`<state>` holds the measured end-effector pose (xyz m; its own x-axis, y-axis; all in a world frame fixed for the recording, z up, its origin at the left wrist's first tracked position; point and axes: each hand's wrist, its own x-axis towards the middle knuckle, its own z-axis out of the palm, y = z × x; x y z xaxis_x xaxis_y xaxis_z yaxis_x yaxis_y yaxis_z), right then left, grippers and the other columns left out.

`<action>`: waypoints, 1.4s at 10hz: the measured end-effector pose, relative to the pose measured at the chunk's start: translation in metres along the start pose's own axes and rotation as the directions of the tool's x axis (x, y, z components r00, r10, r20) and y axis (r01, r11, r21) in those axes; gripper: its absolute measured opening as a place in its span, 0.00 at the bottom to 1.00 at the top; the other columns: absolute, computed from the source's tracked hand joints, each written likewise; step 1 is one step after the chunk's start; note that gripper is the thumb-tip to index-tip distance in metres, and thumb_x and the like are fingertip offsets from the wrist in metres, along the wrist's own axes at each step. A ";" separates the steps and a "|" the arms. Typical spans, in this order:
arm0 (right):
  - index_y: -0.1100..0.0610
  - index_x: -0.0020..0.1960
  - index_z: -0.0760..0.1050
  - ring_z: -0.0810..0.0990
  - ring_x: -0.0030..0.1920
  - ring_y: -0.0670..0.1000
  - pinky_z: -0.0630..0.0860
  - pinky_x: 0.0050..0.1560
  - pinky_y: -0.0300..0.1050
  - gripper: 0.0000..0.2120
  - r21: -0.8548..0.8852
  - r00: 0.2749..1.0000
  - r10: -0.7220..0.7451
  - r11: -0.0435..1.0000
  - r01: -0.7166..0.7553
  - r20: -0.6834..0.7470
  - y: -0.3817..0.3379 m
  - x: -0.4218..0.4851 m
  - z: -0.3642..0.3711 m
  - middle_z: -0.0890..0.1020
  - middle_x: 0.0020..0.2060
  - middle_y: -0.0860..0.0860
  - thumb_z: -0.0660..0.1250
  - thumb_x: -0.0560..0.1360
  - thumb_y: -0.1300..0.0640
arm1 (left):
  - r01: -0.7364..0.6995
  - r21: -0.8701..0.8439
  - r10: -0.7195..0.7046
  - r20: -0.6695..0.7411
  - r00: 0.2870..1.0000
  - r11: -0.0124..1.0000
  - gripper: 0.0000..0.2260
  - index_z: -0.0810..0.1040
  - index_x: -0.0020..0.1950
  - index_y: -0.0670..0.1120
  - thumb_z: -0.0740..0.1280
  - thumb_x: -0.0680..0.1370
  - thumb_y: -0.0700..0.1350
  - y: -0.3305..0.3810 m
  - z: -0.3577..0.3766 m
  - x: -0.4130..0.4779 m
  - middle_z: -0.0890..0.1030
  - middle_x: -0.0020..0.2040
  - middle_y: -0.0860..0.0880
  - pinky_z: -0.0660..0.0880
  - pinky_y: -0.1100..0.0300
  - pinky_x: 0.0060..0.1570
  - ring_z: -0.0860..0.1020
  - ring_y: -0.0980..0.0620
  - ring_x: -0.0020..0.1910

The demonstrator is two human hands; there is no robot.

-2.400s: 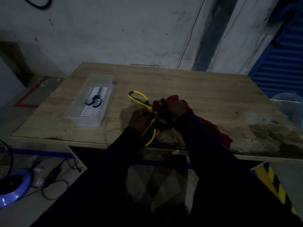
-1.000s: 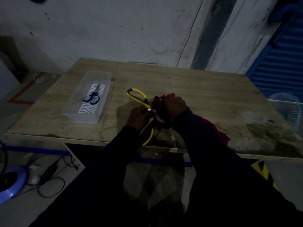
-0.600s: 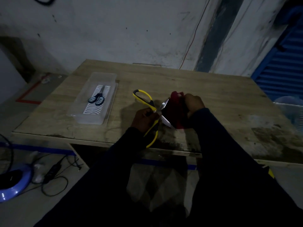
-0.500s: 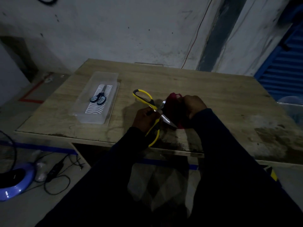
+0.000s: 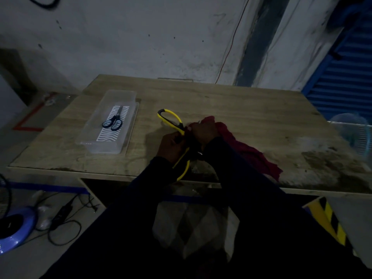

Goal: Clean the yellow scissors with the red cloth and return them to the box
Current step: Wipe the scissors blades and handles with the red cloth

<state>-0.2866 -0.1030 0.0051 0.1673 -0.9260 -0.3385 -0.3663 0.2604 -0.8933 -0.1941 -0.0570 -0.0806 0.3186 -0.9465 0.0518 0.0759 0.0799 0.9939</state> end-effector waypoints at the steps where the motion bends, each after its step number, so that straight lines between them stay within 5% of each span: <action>1: 0.59 0.56 0.79 0.80 0.56 0.62 0.73 0.59 0.51 0.12 -0.480 0.981 -0.185 0.856 0.193 0.065 -0.007 -0.024 -0.001 0.82 0.54 0.58 0.59 0.80 0.56 | 0.003 0.132 -0.001 -0.013 1.000 0.991 0.02 0.82 0.42 0.50 0.72 0.74 0.43 0.002 -0.009 -0.001 0.84 0.39 0.47 0.76 0.52 0.42 0.81 0.50 0.40; 2: 0.63 0.66 0.72 0.74 0.64 0.62 0.69 0.44 0.37 0.18 -0.337 0.994 -0.081 0.940 0.052 -0.074 -0.014 -0.024 -0.002 0.76 0.63 0.59 0.61 0.80 0.56 | 0.009 0.144 -0.006 -0.019 1.000 0.990 0.04 0.81 0.41 0.48 0.71 0.76 0.42 0.007 -0.008 -0.001 0.83 0.37 0.49 0.75 0.55 0.41 0.80 0.56 0.35; 3: 0.65 0.67 0.70 0.72 0.66 0.62 0.72 0.52 0.41 0.19 -0.565 0.973 -0.210 0.816 0.120 -0.097 0.001 -0.012 -0.002 0.75 0.65 0.61 0.58 0.81 0.56 | 0.014 0.151 -0.014 -0.005 1.000 0.988 0.03 0.81 0.43 0.43 0.70 0.76 0.42 0.007 -0.004 -0.003 0.83 0.39 0.44 0.75 0.53 0.42 0.80 0.51 0.38; 4: 0.63 0.66 0.71 0.73 0.65 0.62 0.71 0.61 0.49 0.19 -0.571 0.966 -0.246 0.805 0.157 -0.081 0.009 -0.006 0.002 0.76 0.63 0.60 0.55 0.82 0.54 | 0.018 0.166 -0.018 -0.005 1.000 0.986 0.06 0.82 0.42 0.43 0.70 0.74 0.45 0.003 -0.005 -0.002 0.84 0.41 0.41 0.77 0.49 0.44 0.82 0.46 0.41; 5: 0.62 0.62 0.76 0.77 0.62 0.59 0.70 0.43 0.37 0.18 -0.468 0.980 -0.187 0.873 0.136 -0.064 0.006 -0.005 -0.003 0.79 0.60 0.59 0.64 0.77 0.51 | -0.022 0.139 0.028 -0.043 0.999 0.990 0.03 0.82 0.46 0.45 0.70 0.76 0.39 0.007 -0.008 -0.003 0.84 0.41 0.45 0.77 0.56 0.43 0.81 0.57 0.38; 6: 0.63 0.60 0.77 0.79 0.61 0.58 0.70 0.40 0.36 0.17 -0.547 0.975 -0.220 0.816 0.190 0.010 0.002 -0.006 -0.009 0.80 0.59 0.60 0.68 0.75 0.55 | -0.022 0.147 0.027 -0.033 0.999 0.989 0.03 0.84 0.45 0.50 0.72 0.73 0.46 0.006 -0.008 -0.003 0.85 0.43 0.46 0.77 0.52 0.46 0.81 0.54 0.41; 8: 0.66 0.62 0.73 0.74 0.64 0.60 0.65 0.40 0.38 0.18 -0.534 0.969 -0.239 0.828 0.170 -0.062 -0.004 -0.010 -0.006 0.76 0.62 0.61 0.60 0.79 0.55 | 0.033 0.073 -0.032 -0.004 0.999 0.997 0.03 0.84 0.40 0.50 0.72 0.73 0.44 0.007 -0.006 -0.002 0.85 0.36 0.53 0.76 0.53 0.45 0.81 0.53 0.41; 9: 0.66 0.64 0.71 0.76 0.61 0.61 0.71 0.55 0.46 0.17 -0.517 0.948 -0.310 0.824 0.232 -0.069 -0.002 -0.009 -0.001 0.78 0.60 0.61 0.57 0.81 0.57 | 0.060 0.086 -0.057 -0.029 0.998 0.995 0.05 0.82 0.39 0.47 0.71 0.75 0.43 0.005 -0.009 0.000 0.84 0.35 0.51 0.75 0.51 0.43 0.80 0.51 0.38; 10: 0.62 0.60 0.74 0.78 0.57 0.64 0.69 0.61 0.54 0.14 -0.550 0.968 -0.249 0.812 0.197 -0.021 -0.001 0.001 -0.007 0.81 0.56 0.60 0.60 0.79 0.57 | 0.071 0.079 -0.070 -0.017 0.997 0.994 0.06 0.84 0.38 0.49 0.74 0.71 0.50 0.007 -0.009 0.001 0.84 0.37 0.48 0.73 0.52 0.43 0.79 0.51 0.39; 11: 0.62 0.57 0.79 0.79 0.57 0.64 0.73 0.57 0.50 0.13 -0.527 0.962 -0.274 0.817 0.236 0.006 -0.010 0.005 -0.011 0.82 0.54 0.61 0.63 0.78 0.56 | 0.053 0.073 -0.053 -0.001 0.999 0.996 0.04 0.84 0.40 0.49 0.73 0.74 0.42 0.012 -0.005 -0.002 0.84 0.39 0.46 0.75 0.53 0.45 0.80 0.50 0.41; 13: 0.63 0.62 0.76 0.79 0.59 0.62 0.75 0.55 0.47 0.17 -0.309 0.966 -0.198 0.941 0.140 -0.166 -0.029 0.028 -0.048 0.80 0.59 0.61 0.61 0.79 0.54 | 0.101 -0.054 -0.100 0.017 0.995 0.993 0.06 0.83 0.35 0.47 0.73 0.72 0.42 0.010 -0.003 -0.007 0.80 0.31 0.46 0.70 0.54 0.37 0.76 0.48 0.36; 14: 0.68 0.57 0.76 0.81 0.51 0.58 0.75 0.47 0.46 0.19 -0.017 0.967 -0.094 0.996 0.093 -0.235 -0.039 0.037 -0.068 0.82 0.51 0.59 0.63 0.78 0.51 | 0.121 -0.162 -0.132 -0.059 0.990 0.979 0.11 0.82 0.32 0.46 0.71 0.75 0.40 0.010 0.000 -0.004 0.79 0.28 0.45 0.70 0.54 0.36 0.76 0.47 0.32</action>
<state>-0.3285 -0.1660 0.0477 -0.0188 -0.9846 -0.1739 -0.3644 0.1687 -0.9158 -0.1942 -0.0524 -0.0714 0.3609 -0.9287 -0.0854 0.2655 0.0145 0.9640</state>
